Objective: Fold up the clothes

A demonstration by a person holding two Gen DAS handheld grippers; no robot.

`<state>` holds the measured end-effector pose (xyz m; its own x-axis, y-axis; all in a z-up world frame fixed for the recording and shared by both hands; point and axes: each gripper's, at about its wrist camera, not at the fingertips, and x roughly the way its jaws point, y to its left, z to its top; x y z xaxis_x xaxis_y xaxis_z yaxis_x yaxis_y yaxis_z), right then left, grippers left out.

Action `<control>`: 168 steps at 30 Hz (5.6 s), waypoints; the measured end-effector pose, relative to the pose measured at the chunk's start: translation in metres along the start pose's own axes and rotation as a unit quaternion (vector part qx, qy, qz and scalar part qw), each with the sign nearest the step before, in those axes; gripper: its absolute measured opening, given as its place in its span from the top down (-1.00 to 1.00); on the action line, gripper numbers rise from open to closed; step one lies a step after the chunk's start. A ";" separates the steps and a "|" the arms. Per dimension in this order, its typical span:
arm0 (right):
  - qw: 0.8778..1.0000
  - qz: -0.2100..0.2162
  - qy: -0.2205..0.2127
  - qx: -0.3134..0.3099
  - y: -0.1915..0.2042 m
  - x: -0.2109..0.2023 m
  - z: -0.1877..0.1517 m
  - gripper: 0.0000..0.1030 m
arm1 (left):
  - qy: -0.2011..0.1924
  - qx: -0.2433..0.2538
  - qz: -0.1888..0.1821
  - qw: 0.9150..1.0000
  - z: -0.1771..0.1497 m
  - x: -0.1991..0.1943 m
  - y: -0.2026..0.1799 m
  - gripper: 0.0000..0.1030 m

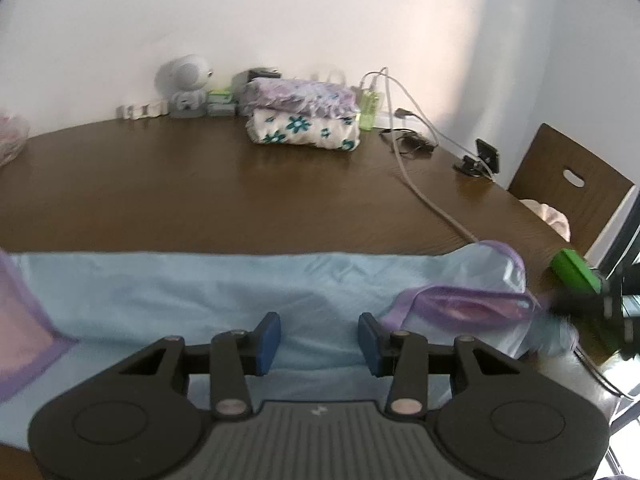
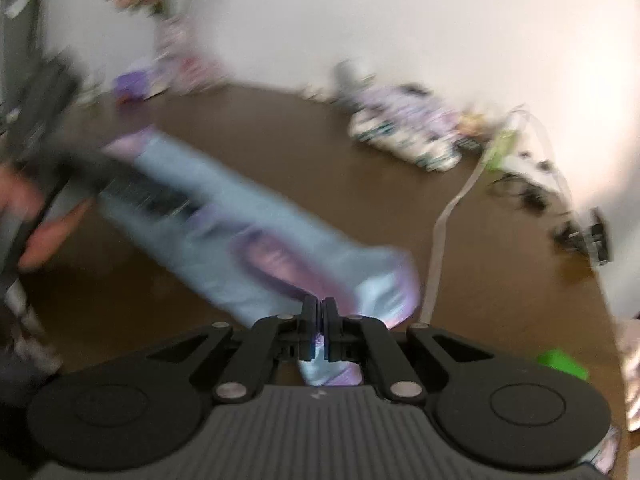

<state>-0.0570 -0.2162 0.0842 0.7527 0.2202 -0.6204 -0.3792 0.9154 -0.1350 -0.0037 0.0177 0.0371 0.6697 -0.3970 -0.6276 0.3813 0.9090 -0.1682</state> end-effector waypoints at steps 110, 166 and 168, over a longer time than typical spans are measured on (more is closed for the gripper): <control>0.980 0.067 0.013 0.189 -0.022 0.124 0.194 -0.07 | -0.049 -0.121 0.090 0.987 0.124 0.009 0.139 0.17; 0.973 0.165 -0.045 0.156 0.044 0.109 0.098 0.48 | -0.032 -0.066 -0.155 0.985 -0.010 -0.077 0.094 0.41; 0.975 0.146 -0.050 0.159 0.032 0.090 0.088 0.25 | -0.010 -0.068 -0.152 0.986 -0.008 -0.067 0.089 0.41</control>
<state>0.0460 -0.1370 0.0924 0.6927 0.5047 -0.5152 -0.4117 0.8632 0.2921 -0.0195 0.1262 0.0582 0.5516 -0.6543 -0.5174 0.4777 0.7562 -0.4471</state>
